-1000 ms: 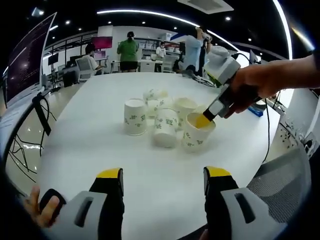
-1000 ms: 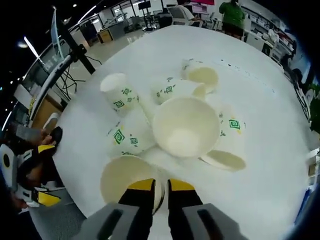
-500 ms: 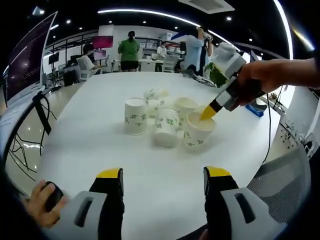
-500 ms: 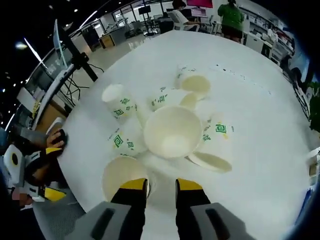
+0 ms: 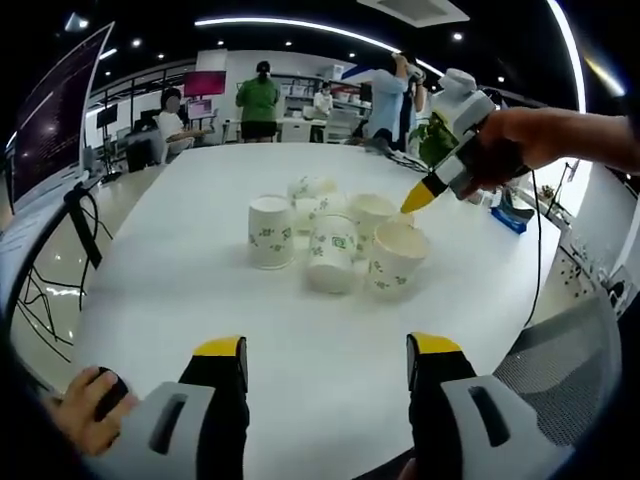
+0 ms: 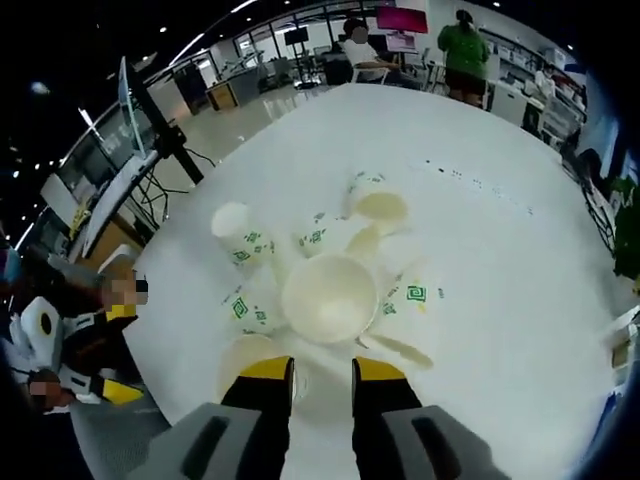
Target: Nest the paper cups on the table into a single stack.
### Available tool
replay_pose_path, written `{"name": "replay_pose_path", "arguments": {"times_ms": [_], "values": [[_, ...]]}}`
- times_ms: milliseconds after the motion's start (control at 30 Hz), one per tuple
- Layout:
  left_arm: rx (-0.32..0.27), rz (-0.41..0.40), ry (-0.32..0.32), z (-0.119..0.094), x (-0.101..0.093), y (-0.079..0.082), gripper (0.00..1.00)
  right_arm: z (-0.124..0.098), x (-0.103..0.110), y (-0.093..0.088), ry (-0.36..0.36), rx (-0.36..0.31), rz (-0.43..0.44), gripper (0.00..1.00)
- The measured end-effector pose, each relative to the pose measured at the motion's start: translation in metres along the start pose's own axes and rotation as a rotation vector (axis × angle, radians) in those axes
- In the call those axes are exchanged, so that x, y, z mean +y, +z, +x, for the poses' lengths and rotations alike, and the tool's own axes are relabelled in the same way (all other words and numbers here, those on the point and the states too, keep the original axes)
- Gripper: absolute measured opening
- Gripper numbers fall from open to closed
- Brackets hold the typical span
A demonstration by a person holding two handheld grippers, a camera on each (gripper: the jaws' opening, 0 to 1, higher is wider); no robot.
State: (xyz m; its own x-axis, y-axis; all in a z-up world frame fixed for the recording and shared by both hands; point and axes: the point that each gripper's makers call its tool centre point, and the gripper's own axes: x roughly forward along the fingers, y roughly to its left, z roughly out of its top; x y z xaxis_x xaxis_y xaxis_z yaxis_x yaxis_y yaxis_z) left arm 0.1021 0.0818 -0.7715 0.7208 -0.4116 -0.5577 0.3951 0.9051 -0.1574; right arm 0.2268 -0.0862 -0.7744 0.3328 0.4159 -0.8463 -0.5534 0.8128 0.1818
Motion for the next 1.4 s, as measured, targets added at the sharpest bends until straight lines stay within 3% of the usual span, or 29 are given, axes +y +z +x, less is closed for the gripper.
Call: {"name": "replay_pose_path", "arguments": {"times_ms": [267, 533, 667, 867, 967, 1033, 1400], "values": [[-0.003, -0.014, 0.004, -0.001, 0.002, 0.0, 0.63, -0.003, 0.004, 0.006, -0.008, -0.01, -0.211, 0.26], [-0.003, -0.021, 0.007, -0.001, 0.002, 0.0, 0.63, -0.005, -0.006, 0.028, 0.023, -0.01, -0.396, 0.28], [-0.002, -0.025, 0.007, -0.002, 0.003, 0.0, 0.62, -0.006, -0.008, 0.034, 0.053, 0.009, -0.609, 0.3], [0.0, -0.028, 0.007, -0.001, 0.003, 0.0, 0.62, 0.0, 0.004, 0.02, 0.126, 0.084, -0.819, 0.34], [0.004, -0.029, 0.005, 0.0, 0.003, -0.001, 0.62, -0.002, 0.012, 0.014, 0.122, 0.124, -0.867, 0.33], [0.005, -0.03, 0.004, -0.001, 0.003, -0.001, 0.62, 0.004, 0.003, 0.014, 0.115, 0.148, -0.9, 0.32], [0.015, -0.04, 0.004, 0.0, 0.004, -0.004, 0.61, 0.033, 0.003, 0.005, 0.15, 0.216, -0.932, 0.26]]}}
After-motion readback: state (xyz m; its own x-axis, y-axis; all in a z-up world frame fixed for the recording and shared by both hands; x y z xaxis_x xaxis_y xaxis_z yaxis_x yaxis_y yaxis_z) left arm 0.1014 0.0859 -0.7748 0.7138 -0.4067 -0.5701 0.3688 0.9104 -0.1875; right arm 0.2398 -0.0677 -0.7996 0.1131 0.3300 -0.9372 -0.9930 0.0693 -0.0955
